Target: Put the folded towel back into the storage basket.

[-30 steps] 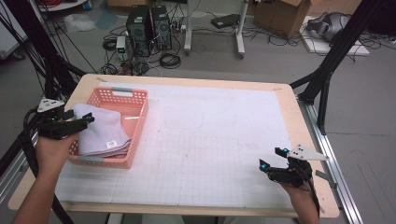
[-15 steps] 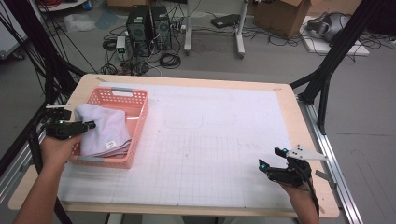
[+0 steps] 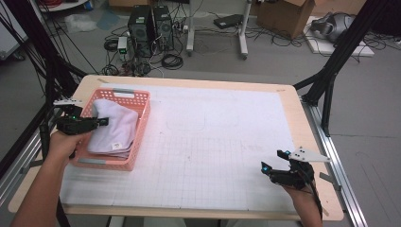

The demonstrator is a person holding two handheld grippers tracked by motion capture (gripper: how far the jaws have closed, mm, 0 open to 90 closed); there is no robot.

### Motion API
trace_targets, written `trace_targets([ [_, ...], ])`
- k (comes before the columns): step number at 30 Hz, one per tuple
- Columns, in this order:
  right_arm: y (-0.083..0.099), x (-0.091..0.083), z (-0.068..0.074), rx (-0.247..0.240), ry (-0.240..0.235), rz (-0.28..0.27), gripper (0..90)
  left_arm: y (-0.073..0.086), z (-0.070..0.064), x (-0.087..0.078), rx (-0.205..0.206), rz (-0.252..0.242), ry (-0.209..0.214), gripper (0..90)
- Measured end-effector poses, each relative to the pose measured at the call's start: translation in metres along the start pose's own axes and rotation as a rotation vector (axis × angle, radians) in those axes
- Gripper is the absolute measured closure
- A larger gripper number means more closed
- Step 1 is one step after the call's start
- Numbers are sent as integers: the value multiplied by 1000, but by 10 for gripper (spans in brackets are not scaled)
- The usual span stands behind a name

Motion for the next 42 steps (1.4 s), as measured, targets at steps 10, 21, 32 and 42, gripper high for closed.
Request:
trace_targets([
  [10,1,1,-1,5,3,6,192,2,12,-28,-130,-71,-200,495],
  [21,-1,2,3,-4,-2,3,192,7,-19,4,19,67,-158,527],
  [32,0,1,1,-1,-3,3,192,17,-3,20,-39,367,-373,569],
  [42,-1,0,1,0,-1,-3,192,12,-8,22,-14,304,-392,428],
])
Point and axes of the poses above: each handheld gripper's, and its own axes: x roughly forward along the jaws, y roughly out of its underside, z roughly to its left, the point moved 7 cm from there along x, roughly forward along the jaws, and after that the axes turned 13 degrees about z, right-handed, at the moved point
